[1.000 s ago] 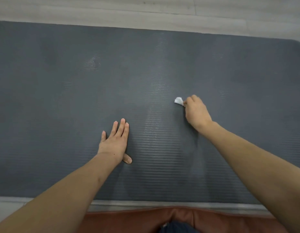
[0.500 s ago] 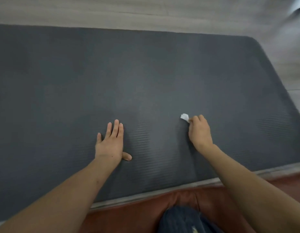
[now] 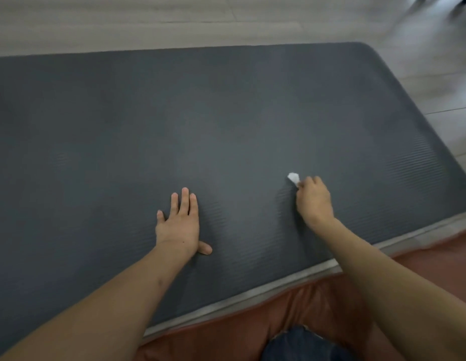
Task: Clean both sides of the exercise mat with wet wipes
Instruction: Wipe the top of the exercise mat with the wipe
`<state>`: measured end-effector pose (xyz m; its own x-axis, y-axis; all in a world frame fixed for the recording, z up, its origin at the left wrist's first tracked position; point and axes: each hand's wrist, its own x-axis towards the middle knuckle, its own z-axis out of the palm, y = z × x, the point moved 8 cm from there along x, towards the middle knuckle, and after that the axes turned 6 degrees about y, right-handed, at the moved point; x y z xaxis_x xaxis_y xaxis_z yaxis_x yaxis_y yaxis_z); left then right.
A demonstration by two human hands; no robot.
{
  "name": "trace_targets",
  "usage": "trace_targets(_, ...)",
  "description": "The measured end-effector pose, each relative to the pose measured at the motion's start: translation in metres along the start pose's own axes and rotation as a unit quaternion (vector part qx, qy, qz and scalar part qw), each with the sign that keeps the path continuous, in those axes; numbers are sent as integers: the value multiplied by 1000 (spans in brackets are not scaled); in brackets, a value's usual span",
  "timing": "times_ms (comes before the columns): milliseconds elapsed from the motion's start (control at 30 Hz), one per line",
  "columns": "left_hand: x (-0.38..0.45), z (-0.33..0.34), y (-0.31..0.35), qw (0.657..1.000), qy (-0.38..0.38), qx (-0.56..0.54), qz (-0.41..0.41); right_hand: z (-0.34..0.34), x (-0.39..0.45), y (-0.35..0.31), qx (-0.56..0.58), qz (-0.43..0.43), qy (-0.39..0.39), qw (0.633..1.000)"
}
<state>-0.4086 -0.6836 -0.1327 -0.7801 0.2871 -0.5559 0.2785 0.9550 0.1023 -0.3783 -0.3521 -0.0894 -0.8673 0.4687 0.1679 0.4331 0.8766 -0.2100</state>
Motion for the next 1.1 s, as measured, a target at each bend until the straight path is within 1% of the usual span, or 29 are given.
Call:
trace_targets(33,0,0,1,1000,5,2,-3,-5,4,26,-9,67,8,998)
trace_targets(67,0,0,2,1000,6,2,-3,-5,3,33,-14,110,20,994)
trace_targets(100,0,0,1,1000,7,0,-3,-1,-2,22,-11,129,28,991)
trace_targets(167,-1,1,-1,1000,11,-3,-2,16,-27,-35,24,108,25,994)
trace_targets(200,-1,1,-2,1000,14,-4,-1,27,-43,-74,58,64,14,996)
trace_targets(233,0,1,-2,1000,17,-7,-1,35,-62,-113,86,-1,-14,996)
trace_targets(300,1,1,-3,1000,18,-11,0,42,-100,-168,115,-155,-81,978)
trace_targets(333,1,1,-2,1000,20,-10,-1,39,-107,-172,117,-220,-90,964)
trace_targets(367,1,1,-2,1000,22,-8,-2,34,-100,-159,107,-259,-82,957)
trace_targets(400,1,0,-2,1000,21,-6,-3,28,-84,-135,92,-261,-64,959)
trace_targets(433,1,0,-1,1000,17,-2,-2,21,-60,-100,75,-221,-40,972)
trace_targets(500,1,0,1,1000,8,4,-4,0,-14,-15,10,-67,3,998)
trace_targets(533,0,0,2,1000,6,6,-4,-8,-2,26,-9,16,5,1000)
trace_targets(567,1,0,2,1000,6,8,-5,-12,1,52,-10,77,12,997)
trace_targets(600,1,0,2,1000,10,10,-7,-12,0,57,-10,103,25,994)
trace_targets(667,0,-3,1,1000,13,11,-7,-5,-18,20,12,102,48,994)
trace_targets(700,-1,-4,1,1000,10,11,-6,4,-34,-12,41,82,51,994)
trace_targets(733,-2,-4,1,1000,9,9,-3,13,-55,-50,82,42,42,995)
trace_targets(800,-5,-4,-1,1000,17,1,2,28,-103,-127,124,-89,-31,988)
trace_targets(833,-7,-5,-2,1000,22,2,7,32,-121,-150,124,-164,-61,977)
trace_targets(867,-10,-5,-4,999,28,9,15,34,-126,-157,121,-225,-75,964)
trace_targets(900,-13,-5,-5,999,37,19,22,30,-117,-147,114,-251,-67,959)
trace_targets(933,-16,-5,-6,998,43,29,29,23,-99,-123,100,-243,-48,964)
trace_targets(967,-18,-5,-6,998,43,38,34,15,-75,-88,79,-202,-29,976)
trace_targets(1033,-21,-2,-7,997,19,54,43,-3,-31,-4,18,-56,-5,998)
trace_targets(1067,-22,1,-6,997,3,57,46,-11,-20,32,0,16,-2,1000)
trace_targets(1100,-22,3,-5,997,-10,59,48,-17,-18,54,0,74,14,997)
